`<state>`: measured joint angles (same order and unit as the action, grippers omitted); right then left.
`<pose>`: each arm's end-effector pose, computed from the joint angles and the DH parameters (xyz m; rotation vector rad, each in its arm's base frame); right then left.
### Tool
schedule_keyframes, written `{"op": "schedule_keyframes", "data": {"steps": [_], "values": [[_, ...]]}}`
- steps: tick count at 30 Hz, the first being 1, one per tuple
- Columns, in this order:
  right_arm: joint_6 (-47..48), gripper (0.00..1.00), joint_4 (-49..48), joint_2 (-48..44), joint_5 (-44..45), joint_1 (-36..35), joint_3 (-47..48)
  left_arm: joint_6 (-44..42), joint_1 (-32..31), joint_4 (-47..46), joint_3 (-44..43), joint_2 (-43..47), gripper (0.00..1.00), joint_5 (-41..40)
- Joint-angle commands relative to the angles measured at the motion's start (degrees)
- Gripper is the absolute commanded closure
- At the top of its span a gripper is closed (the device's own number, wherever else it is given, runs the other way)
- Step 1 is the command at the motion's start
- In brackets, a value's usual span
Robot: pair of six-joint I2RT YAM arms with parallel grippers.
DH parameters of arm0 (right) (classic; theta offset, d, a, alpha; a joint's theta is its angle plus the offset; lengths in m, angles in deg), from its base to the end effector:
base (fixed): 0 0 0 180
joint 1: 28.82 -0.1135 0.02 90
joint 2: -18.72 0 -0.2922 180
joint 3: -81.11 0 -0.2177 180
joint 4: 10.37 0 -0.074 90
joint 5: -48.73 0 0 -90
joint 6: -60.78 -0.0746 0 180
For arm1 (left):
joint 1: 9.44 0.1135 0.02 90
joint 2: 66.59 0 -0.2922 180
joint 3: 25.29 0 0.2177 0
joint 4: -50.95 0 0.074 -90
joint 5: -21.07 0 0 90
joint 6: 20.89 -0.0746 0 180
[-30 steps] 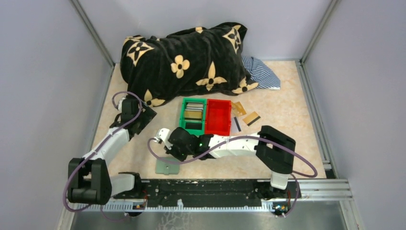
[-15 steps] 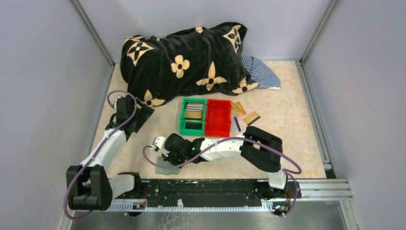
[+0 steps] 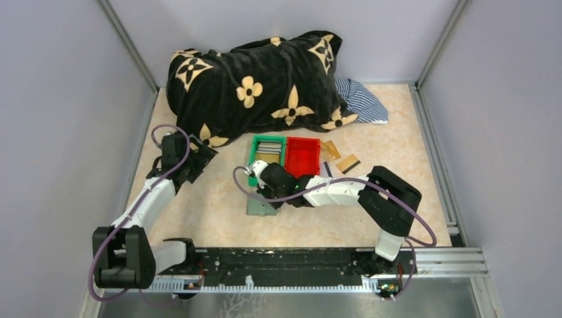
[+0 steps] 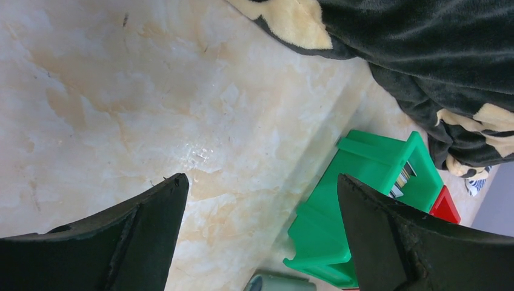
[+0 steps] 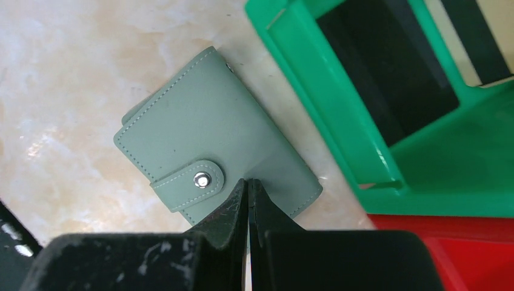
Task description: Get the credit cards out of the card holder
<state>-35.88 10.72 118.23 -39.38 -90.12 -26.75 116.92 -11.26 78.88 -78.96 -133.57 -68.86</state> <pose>0.1751 0.3147 0.1904 -1.1237 2.2090 0.4914 0.2292 -0.0074 0.2344 -0.9104 2.1469 -0.4448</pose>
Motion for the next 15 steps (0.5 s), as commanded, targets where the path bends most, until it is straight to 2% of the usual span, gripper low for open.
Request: {"op": "schedule_keyframes", "data": {"steps": [1, 7, 11, 15], "values": [[1.89, 1.00, 6.05, -1.88, 5.75, 0.83, -0.09, -1.12, 0.39, -1.88, 1.67, 1.56, 0.02, 1.94], [1.20, 1.00, 5.25, -7.46, 2.05, 0.79, 0.67, -3.17, -0.73, -8.85, 8.42, 5.50, 0.05, 4.41], [0.20, 0.92, 5.46, -9.85, 5.61, 0.99, 0.19, -4.35, -3.72, -9.15, 9.42, 7.67, 0.05, 1.87], [0.37, 0.91, 5.66, -9.64, 8.99, 3.90, -1.22, -5.12, -6.62, -9.87, 9.23, 8.71, 0.05, 0.36]]}}
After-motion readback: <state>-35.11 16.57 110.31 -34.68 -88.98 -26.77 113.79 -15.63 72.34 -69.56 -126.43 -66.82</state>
